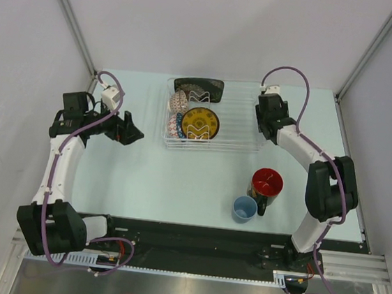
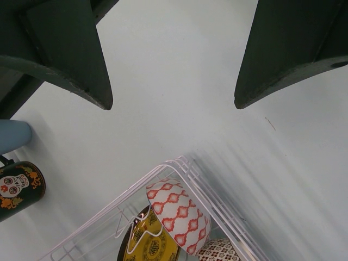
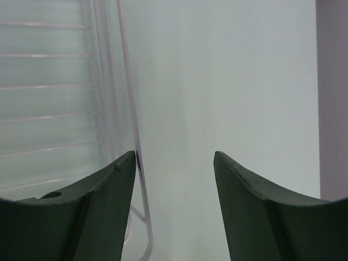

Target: Load the mixed dishes into the dish rack

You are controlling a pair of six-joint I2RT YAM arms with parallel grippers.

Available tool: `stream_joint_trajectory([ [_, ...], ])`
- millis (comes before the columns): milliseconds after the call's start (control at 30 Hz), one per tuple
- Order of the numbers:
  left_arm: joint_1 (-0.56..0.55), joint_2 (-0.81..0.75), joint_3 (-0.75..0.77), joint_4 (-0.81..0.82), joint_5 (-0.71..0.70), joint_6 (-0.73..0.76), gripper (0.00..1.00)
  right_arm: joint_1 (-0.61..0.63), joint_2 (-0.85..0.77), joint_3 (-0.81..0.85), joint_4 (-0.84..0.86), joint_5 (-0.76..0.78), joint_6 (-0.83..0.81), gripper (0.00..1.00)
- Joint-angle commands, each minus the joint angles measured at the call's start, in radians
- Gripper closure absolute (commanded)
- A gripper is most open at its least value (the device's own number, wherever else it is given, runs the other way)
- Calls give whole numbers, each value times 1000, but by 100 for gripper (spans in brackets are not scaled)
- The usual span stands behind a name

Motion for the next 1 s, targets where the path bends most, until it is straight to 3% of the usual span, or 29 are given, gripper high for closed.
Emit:
stream_joint_trajectory([
  [0,-8,-22,12,32,20,-10,0,4,-36,31,-133,-4,111,37],
  [200,-9,-38,3,56,21,-11,0,22,-83,-17,-239,-46,191,39],
  [700,-8,-82,-6,21,-5,56,0,85,-342,-292,-311,-52,303,42],
  [967,-10,-108,-17,4,-5,70,0,91,-427,-286,-301,-23,295,35],
])
